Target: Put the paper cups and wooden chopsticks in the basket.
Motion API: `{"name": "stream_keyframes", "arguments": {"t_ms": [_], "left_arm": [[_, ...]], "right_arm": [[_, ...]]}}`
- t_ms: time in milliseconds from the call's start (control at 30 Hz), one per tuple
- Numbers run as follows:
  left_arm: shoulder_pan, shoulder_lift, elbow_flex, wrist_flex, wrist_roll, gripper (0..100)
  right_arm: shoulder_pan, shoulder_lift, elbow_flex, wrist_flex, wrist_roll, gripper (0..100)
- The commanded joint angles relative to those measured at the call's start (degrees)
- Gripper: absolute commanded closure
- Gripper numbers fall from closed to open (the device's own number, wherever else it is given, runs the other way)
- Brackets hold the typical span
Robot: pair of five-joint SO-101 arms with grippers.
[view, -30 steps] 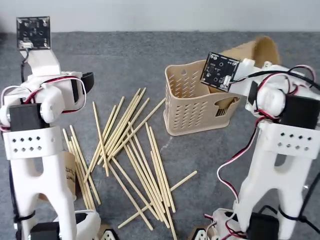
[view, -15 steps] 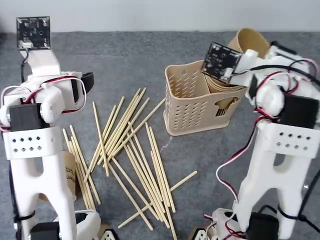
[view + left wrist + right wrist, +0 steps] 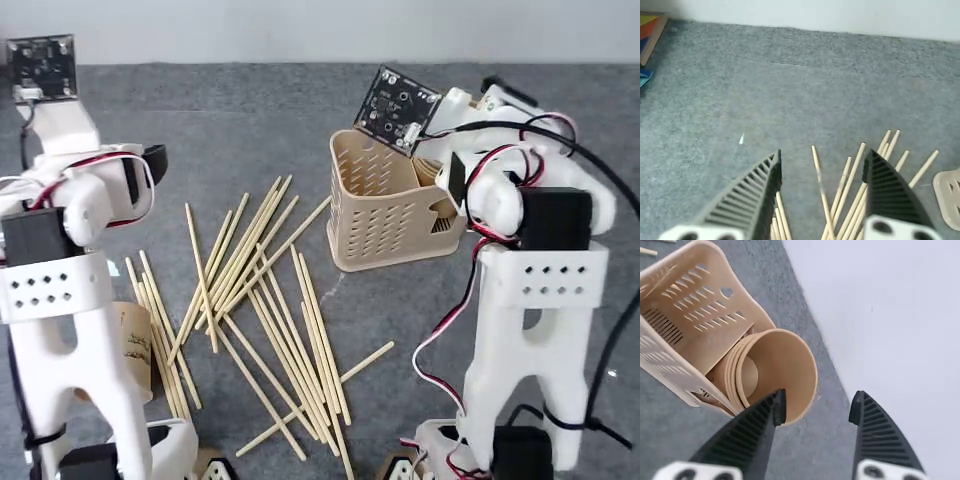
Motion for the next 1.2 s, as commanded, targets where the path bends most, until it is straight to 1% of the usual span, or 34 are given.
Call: {"name": "stream_keyframes", "arguments": {"t_ms": [0,100,200,333,433,567,700,800,900,1033,1167], "left_arm": [[-1.1,-2.5,-0.6,0.0,-0.4,74],[-2.1,-2.5,-0.7,1.1,-1.2,74],[-3.3,-2.5,-1.6,4.0,-6.4,74],[-5.1,-2.5,-1.7,8.1,-19.1,74],[-7.0,-2.5,-1.7,11.7,-29.5,74],[-10.7,-3.6,-1.7,16.6,-42.4,74],[-14.9,-8.0,-1.5,21.8,-54.4,74],[-17.6,-12.6,-0.1,24.4,-61.4,74],[-20.6,-17.0,5.1,24.3,-67.9,74],[-25.6,-22.3,16.8,24.2,-80.1,74],[-32.2,-27.5,26.8,23.9,-92.8,74]], "right_arm": [[-0.4,-4.7,-3.0,2.7,-6.5,77.5],[-0.7,-6.6,-3.0,8.6,-14.2,77.5],[-0.7,-7.2,-2.7,14.6,-20.8,77.5],[-0.6,-7.6,-2.7,22.7,-27.2,77.5],[-0.5,-7.7,-2.4,24.2,-29.8,77.5],[-0.6,-7.8,1.1,24.1,-30.9,77.5],[-0.7,-7.8,4.3,24.1,-30.9,77.5],[-0.5,-7.8,5.9,24.1,-30.9,77.5],[-0.5,-7.8,7.8,24.1,-30.9,77.5],[-0.4,-7.8,10.4,24.1,-30.9,77.5],[-0.4,-7.8,11.8,24.1,-30.9,77.5]]}}
